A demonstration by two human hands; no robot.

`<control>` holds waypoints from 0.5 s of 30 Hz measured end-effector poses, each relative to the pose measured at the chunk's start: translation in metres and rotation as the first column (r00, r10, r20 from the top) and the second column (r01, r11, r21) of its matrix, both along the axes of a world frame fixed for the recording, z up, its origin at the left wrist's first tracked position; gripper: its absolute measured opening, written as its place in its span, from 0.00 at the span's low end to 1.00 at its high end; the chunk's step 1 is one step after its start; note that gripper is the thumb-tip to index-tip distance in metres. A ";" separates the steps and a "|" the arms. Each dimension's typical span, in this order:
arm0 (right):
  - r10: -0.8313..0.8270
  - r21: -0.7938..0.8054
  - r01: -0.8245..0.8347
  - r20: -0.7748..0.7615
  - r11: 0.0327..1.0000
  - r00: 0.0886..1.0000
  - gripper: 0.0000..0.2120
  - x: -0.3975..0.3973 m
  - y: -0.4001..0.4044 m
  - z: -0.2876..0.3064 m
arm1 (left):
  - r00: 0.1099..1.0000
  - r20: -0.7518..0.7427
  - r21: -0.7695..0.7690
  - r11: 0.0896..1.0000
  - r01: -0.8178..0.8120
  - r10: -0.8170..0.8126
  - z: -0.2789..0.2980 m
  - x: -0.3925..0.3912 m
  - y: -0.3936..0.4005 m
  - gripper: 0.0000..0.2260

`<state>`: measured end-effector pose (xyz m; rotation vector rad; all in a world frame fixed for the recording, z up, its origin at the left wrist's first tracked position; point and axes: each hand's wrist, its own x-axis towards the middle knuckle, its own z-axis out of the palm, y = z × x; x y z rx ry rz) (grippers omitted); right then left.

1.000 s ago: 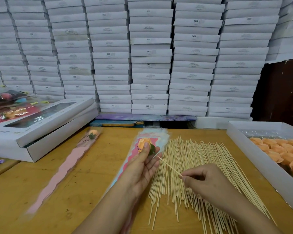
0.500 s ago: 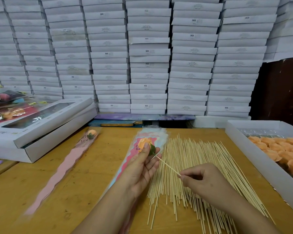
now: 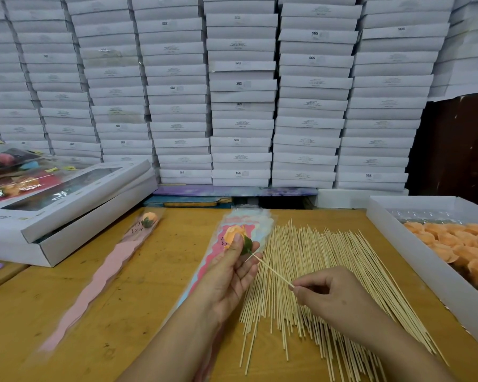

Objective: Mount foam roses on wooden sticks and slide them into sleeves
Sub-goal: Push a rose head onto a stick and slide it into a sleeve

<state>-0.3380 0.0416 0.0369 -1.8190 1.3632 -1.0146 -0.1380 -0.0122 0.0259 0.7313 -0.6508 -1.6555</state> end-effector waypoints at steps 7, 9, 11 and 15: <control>0.003 0.003 -0.003 -0.013 1.000 1.000 0.06 0.000 0.001 -0.001 | 1.000 0.003 -0.003 1.000 0.004 -0.004 0.001 0.000 0.001 0.13; -0.003 0.008 0.003 -0.008 1.000 1.000 0.06 0.000 0.000 -0.001 | 1.000 0.001 -0.004 1.000 -0.010 0.010 0.001 -0.001 0.001 0.15; -0.007 0.007 0.007 -0.007 1.000 1.000 0.06 0.000 0.000 -0.001 | 1.000 0.005 -0.003 1.000 -0.018 0.018 0.002 -0.002 0.001 0.15; -0.006 0.007 0.006 -0.007 1.000 1.000 0.06 0.001 0.000 -0.001 | 1.000 0.011 0.001 1.000 -0.007 0.007 0.001 -0.002 0.002 0.16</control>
